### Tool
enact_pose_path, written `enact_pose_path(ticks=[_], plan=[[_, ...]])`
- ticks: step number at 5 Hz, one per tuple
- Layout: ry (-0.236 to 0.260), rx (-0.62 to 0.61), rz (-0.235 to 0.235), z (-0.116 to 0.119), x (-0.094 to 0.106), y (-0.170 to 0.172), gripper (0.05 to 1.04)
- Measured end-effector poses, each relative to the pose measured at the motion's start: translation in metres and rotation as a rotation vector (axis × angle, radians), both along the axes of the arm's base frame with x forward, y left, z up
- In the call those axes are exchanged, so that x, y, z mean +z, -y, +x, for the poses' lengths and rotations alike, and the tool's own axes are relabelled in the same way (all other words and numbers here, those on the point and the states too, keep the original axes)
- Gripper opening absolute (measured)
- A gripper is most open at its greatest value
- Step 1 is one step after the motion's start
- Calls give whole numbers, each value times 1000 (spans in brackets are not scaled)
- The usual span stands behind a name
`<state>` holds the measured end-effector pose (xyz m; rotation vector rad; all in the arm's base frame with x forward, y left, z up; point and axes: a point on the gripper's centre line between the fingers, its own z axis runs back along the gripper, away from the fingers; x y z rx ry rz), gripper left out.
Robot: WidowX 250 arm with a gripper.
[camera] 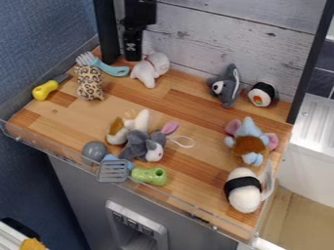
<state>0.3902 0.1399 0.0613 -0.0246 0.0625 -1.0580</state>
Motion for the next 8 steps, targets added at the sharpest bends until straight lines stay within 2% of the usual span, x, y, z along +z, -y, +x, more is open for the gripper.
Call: enact_pose_path(ticks=[1,2,3,4,5,6,8], plan=[[-6,55,-3,-11,0,-25,818],[-31,183,-7,-23,-8,-33,1006],[-23,395,9,-36,-10,-38,1004],[-28,561,20,-52,-22,-41,999],[-17,591,22,-55,-33,-39,998],[21,495,16,-49,-34,-40,998],[38,154,0,-34,-46,-34,999]])
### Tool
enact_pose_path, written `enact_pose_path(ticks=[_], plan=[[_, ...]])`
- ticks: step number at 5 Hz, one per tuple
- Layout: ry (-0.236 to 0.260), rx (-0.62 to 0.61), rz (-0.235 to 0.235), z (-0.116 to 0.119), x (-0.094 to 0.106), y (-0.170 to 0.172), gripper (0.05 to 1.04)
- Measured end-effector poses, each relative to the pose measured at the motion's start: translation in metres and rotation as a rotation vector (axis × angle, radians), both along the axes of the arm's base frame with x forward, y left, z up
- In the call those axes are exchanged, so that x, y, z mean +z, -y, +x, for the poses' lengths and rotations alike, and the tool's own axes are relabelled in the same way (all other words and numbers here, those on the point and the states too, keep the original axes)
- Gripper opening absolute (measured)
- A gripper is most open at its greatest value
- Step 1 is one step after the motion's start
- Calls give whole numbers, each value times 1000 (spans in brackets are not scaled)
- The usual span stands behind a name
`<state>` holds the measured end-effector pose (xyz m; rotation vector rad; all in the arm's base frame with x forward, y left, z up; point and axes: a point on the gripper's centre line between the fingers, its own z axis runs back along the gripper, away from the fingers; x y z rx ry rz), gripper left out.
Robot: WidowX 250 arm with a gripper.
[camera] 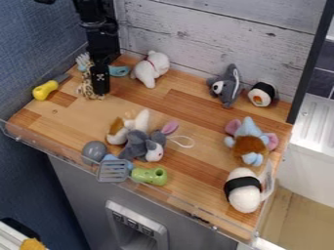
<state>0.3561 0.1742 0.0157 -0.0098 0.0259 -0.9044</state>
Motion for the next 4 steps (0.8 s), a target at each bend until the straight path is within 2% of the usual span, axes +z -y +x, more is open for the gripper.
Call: enact_pose_path(ticks=[1,2,3,4], plan=[[16,-82,-3,10,-4,5,943],[28,-54,4,15,-5,3,653],[30,70,6,18,-5,3,359],[31,232,15,20,-5,5,169]])
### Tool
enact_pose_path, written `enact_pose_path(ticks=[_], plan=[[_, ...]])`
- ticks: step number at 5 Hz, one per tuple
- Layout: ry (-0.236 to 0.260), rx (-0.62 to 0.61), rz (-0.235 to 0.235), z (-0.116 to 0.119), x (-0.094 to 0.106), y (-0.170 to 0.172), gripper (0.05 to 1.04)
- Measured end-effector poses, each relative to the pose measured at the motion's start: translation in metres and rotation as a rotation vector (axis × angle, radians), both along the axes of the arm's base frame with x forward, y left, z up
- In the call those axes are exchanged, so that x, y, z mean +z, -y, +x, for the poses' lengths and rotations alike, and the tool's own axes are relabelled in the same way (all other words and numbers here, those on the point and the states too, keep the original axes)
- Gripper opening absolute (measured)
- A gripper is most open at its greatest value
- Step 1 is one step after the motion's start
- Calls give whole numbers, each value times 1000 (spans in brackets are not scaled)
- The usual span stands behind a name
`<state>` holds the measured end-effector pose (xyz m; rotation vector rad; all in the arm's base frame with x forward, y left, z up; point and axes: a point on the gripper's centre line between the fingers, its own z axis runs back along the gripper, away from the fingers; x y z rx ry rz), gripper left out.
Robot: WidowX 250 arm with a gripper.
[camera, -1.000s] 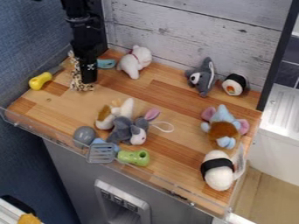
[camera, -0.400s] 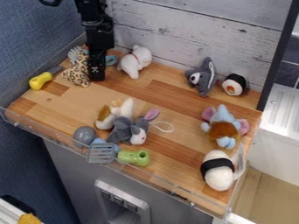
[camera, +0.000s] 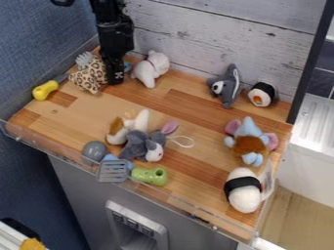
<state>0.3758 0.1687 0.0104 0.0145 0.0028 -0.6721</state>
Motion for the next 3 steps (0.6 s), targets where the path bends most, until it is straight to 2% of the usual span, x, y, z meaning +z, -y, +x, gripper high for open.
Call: enact_pose_path(ticks=[1,2,3], plan=[[8,114,5,1,0,0,78],[9,130,7,2,-1,-1,67],[4,78,1,5,-1,-2,67]])
